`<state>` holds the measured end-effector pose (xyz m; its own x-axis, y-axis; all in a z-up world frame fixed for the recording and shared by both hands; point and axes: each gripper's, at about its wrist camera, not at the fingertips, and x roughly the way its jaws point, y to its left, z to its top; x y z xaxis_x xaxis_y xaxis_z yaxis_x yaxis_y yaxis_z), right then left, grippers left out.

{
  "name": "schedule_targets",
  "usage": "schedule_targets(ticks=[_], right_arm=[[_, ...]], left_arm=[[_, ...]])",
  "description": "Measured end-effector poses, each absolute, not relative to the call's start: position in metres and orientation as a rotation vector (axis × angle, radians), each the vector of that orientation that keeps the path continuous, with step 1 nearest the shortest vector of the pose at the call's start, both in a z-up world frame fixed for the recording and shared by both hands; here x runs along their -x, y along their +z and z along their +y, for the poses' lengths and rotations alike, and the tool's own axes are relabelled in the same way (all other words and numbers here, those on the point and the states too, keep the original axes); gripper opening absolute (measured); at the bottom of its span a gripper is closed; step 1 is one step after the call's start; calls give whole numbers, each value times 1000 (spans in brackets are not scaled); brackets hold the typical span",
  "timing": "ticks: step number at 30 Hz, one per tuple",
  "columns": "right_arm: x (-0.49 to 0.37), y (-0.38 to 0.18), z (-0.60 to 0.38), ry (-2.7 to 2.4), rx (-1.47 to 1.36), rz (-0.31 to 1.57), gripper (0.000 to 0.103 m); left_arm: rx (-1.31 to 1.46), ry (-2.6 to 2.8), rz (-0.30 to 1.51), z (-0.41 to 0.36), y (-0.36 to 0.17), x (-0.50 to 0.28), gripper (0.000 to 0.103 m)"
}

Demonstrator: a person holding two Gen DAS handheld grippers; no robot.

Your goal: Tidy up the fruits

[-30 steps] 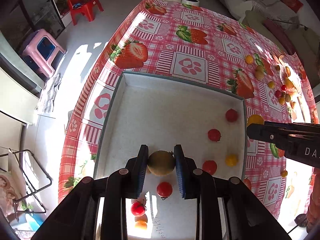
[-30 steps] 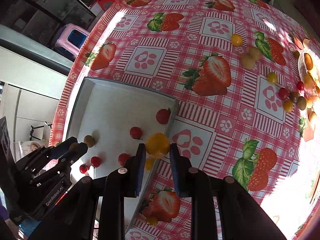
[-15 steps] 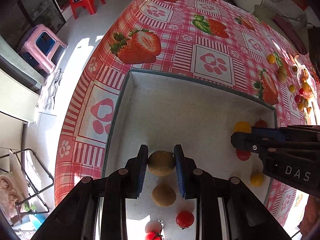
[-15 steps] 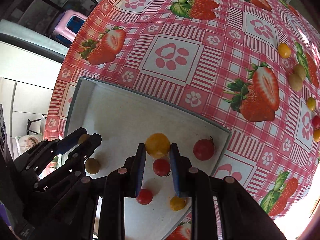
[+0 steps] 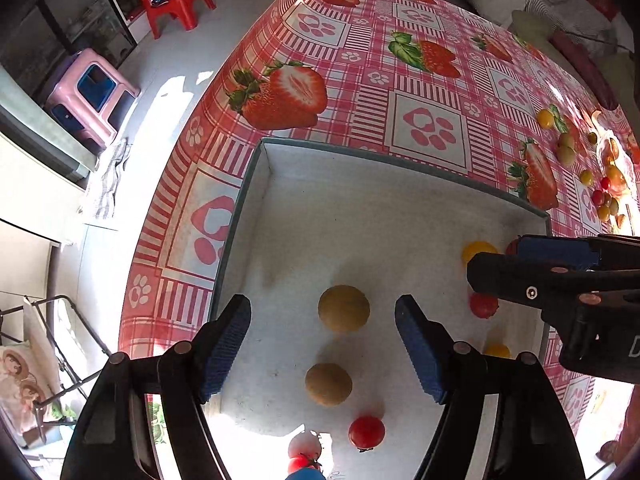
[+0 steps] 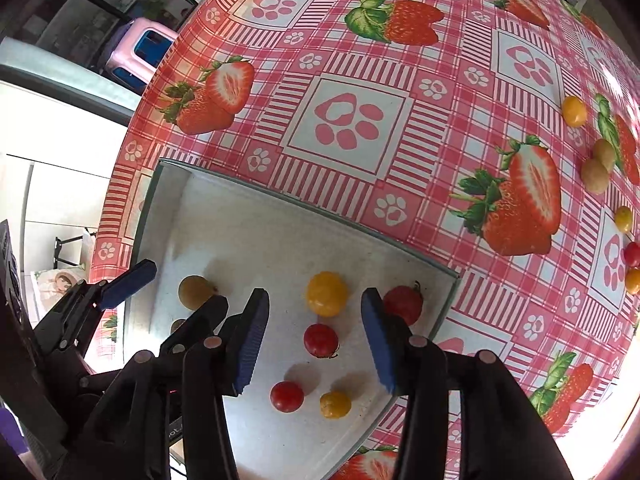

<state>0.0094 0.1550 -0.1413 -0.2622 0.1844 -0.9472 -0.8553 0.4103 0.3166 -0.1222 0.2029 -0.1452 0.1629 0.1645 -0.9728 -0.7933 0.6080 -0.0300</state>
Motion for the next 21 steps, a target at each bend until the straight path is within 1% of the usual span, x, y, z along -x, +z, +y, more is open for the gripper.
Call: schedule_targets(ticks=[1, 3, 5, 7, 11, 14, 16, 17, 21], right_arm=[[-9, -136, 153, 1134, 618, 1507, 62], [-7, -126, 146, 1144, 611, 1495, 75], [-4, -118, 140, 1140, 617, 1484, 81], [-2, -112, 132, 1125, 642, 1476, 81], [0, -99, 114, 1108, 675, 1466, 87], [4, -93, 102, 1087, 692, 1466, 88], [8, -89, 97, 1070, 704, 1464, 101], [9, -86, 93, 1067, 702, 1454, 103], [14, -76, 81, 1046, 727, 1446, 103]], left_arm=[[638, 753, 1221, 202, -143, 124, 76], [639, 754, 1209, 198, -136, 127, 77], [630, 760, 1201, 191, -129, 129, 103], [601, 770, 1199, 183, -120, 133, 103], [620, 756, 1206, 169, -112, 140, 103], [606, 769, 1217, 156, -106, 144, 103], [583, 784, 1229, 146, -101, 147, 103], [573, 788, 1238, 142, -99, 149, 103], [552, 787, 1272, 128, -91, 153, 103]])
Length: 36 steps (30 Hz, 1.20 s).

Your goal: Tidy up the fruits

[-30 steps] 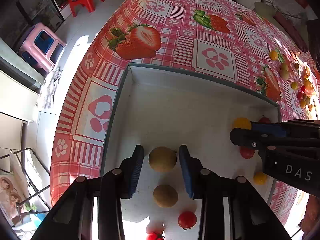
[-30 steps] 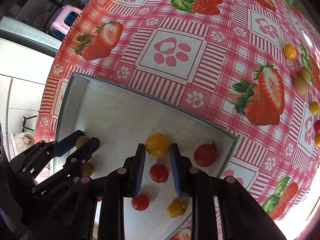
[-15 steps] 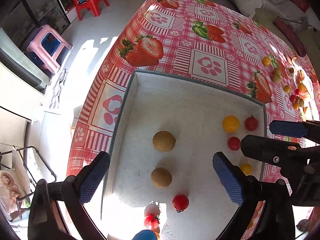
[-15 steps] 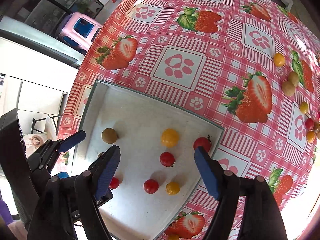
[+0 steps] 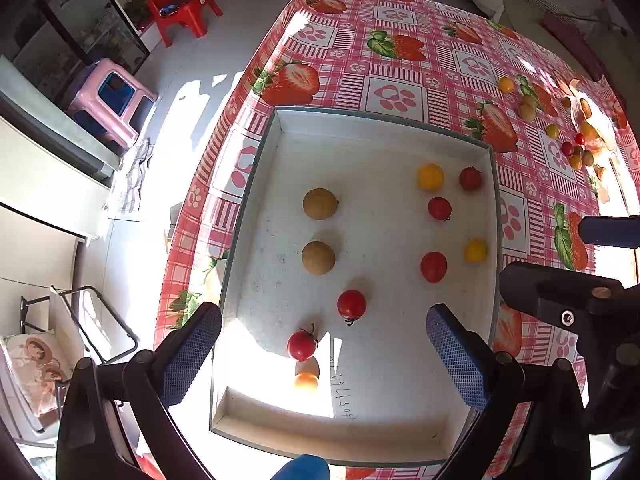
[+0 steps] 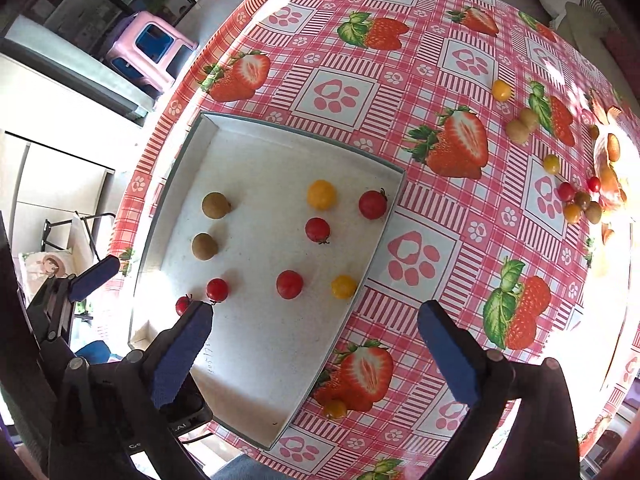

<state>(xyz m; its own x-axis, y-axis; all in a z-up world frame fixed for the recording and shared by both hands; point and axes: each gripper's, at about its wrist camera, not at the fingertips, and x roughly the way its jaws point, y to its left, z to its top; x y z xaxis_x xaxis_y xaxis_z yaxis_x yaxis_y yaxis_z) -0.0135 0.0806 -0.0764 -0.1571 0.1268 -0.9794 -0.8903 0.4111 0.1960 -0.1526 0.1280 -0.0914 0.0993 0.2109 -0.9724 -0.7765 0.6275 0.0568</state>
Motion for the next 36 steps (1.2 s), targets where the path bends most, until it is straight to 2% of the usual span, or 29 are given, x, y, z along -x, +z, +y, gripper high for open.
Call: schedule_targets(ticks=[14, 36], right_arm=[[25, -45, 35, 1004, 841, 1414, 103], [23, -19, 26, 1045, 911, 1324, 103]], left_arm=[[559, 687, 1334, 86, -66, 161, 103], [497, 662, 1312, 51, -35, 157, 103]])
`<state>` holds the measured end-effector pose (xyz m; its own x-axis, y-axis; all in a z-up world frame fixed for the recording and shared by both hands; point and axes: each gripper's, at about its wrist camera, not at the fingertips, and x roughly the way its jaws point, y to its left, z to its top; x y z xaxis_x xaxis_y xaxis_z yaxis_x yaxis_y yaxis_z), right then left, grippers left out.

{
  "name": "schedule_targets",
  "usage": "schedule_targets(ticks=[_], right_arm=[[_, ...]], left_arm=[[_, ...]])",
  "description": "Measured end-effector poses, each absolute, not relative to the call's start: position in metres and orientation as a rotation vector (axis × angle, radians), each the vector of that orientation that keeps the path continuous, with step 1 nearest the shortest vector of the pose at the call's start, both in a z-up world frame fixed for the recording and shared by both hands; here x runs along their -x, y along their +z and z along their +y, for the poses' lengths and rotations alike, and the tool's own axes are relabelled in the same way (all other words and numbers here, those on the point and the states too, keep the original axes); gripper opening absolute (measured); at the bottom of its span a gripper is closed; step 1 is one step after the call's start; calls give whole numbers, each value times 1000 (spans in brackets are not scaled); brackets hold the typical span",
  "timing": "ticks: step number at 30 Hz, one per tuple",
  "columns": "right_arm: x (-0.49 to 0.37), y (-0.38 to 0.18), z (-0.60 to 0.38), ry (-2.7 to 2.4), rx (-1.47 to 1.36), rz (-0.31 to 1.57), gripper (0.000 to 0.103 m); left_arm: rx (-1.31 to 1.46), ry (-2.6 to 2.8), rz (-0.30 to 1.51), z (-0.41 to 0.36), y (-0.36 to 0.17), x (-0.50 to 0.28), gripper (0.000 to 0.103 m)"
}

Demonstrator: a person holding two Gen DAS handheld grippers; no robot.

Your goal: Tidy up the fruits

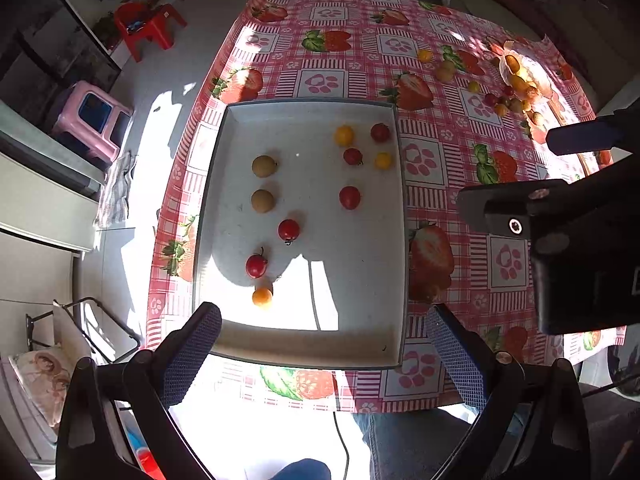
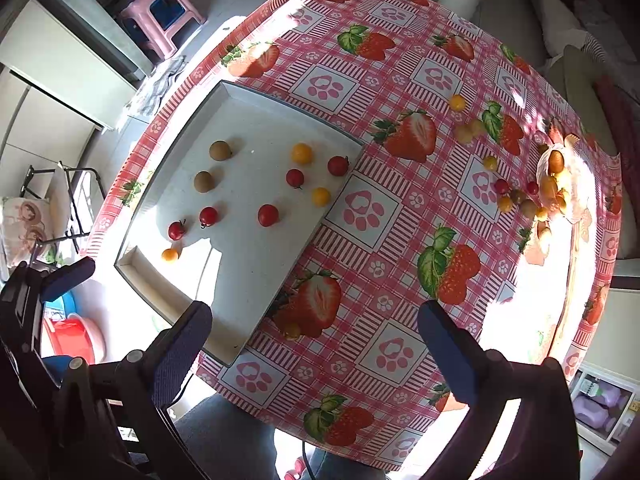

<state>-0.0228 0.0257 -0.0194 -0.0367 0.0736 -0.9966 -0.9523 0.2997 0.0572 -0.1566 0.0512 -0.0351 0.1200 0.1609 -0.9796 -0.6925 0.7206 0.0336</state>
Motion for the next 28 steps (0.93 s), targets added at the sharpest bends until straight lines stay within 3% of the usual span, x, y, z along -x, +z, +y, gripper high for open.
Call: schedule_targets(ticks=[28], right_arm=[[39, -19, 24, 1075, 957, 1307, 103]], left_arm=[[494, 660, 1291, 45, -32, 164, 103]])
